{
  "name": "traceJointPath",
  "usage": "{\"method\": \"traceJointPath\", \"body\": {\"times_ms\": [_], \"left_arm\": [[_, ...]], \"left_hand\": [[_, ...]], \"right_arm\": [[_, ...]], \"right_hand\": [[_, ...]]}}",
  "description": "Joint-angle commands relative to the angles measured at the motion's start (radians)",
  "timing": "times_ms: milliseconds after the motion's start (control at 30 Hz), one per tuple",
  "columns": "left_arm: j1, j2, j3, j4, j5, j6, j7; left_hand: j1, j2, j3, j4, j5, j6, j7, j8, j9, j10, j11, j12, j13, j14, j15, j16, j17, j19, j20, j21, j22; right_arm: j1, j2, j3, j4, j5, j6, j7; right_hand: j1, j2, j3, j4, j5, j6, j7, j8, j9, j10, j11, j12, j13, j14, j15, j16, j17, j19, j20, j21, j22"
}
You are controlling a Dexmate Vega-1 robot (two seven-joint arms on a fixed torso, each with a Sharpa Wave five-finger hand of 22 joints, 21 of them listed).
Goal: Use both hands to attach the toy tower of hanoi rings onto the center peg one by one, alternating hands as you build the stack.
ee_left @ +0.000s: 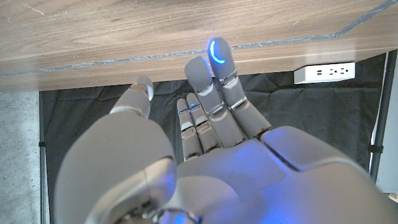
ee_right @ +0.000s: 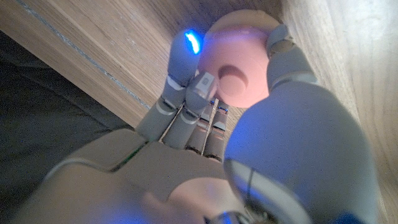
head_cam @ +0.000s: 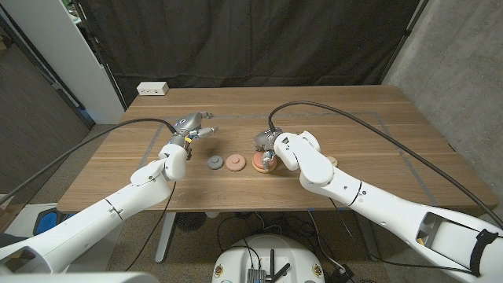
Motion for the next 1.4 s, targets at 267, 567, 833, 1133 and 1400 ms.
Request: {"method": "traceJointPath", "body": {"times_ms": [267, 567, 833, 1133, 1400], "left_arm": [[-0.006, -0.001, 0.003, 0.006, -0.003, -0.012, 0.004], [-0.011, -0.003, 0.005, 0.009, 0.0, -0.014, 0.002], [-0.019, -0.003, 0.008, 0.014, 0.002, -0.019, -0.004], [-0.03, -0.01, 0.014, 0.025, 0.003, -0.027, -0.008], [-0.039, -0.018, 0.018, 0.037, 0.002, -0.026, -0.009]], "left_hand": [[-0.044, 0.017, 0.01, -0.003, -0.006, -0.018, -0.012, 0.0, 0.004, -0.01, -0.01, -0.003, -0.007, -0.009, 0.0, -0.005, 0.005, -0.015, -0.092, 0.014, 0.005], [-0.076, 0.039, 0.029, -0.006, -0.02, -0.024, -0.017, 0.002, 0.003, -0.011, -0.019, -0.001, -0.014, -0.02, -0.001, -0.01, 0.007, -0.027, -0.093, 0.012, 0.012], [-0.105, 0.06, 0.044, 0.001, -0.031, -0.037, -0.026, 0.0, 0.003, -0.016, -0.023, -0.002, -0.019, -0.025, 0.0, -0.011, 0.011, -0.03, -0.092, 0.008, 0.018], [-0.099, 0.05, 0.059, -0.035, -0.043, -0.03, -0.02, 0.005, 0.003, -0.012, -0.018, 0.001, -0.025, -0.027, -0.001, -0.009, 0.005, -0.028, -0.094, 0.014, 0.012], [-0.1, 0.051, 0.066, -0.044, -0.047, -0.028, -0.016, 0.006, 0.003, -0.011, -0.017, 0.002, -0.028, -0.025, -0.001, -0.006, 0.005, -0.027, -0.094, 0.021, 0.01]], "right_arm": [[-0.016, 0.0, 0.033, -0.01, 0.008, 0.021, 0.033], [-0.017, -0.01, 0.039, -0.021, 0.017, 0.028, 0.032], [-0.012, -0.011, 0.043, -0.024, 0.01, 0.029, 0.045], [-0.017, -0.016, 0.058, -0.031, 0.024, 0.026, 0.036], [-0.02, -0.028, 0.064, -0.044, 0.02, 0.026, 0.04]], "right_hand": [[0.028, 0.077, 0.053, 0.074, -0.011, 0.104, -0.06, -0.001, 0.009, 0.083, -0.097, 0.008, 0.087, -0.002, 0.0, -0.001, 0.008, -0.012, 0.001, 0.019, -0.009], [-0.023, 0.022, 0.037, 0.071, -0.036, 0.027, -0.045, -0.029, 0.009, 0.014, -0.094, -0.008, 0.098, -0.017, 0.0, -0.004, 0.011, -0.019, 0.0, 0.029, -0.012], [-0.057, -0.004, 0.028, 0.076, -0.06, 0.002, -0.056, -0.036, 0.007, -0.021, -0.1, -0.011, 0.1, -0.025, 0.0, -0.009, 0.01, -0.026, -0.001, 0.03, -0.016], [-0.083, -0.034, 0.022, 0.072, -0.086, -0.071, -0.035, -0.056, 0.004, -0.076, -0.085, -0.014, 0.091, -0.012, -0.001, 0.003, 0.019, -0.018, -0.001, 0.049, 0.002], [-0.101, -0.052, 0.018, 0.072, -0.099, -0.108, -0.023, -0.062, 0.002, -0.115, -0.082, -0.017, 0.085, -0.003, 0.0, 0.018, 0.024, -0.022, -0.002, 0.051, 0.006]]}}
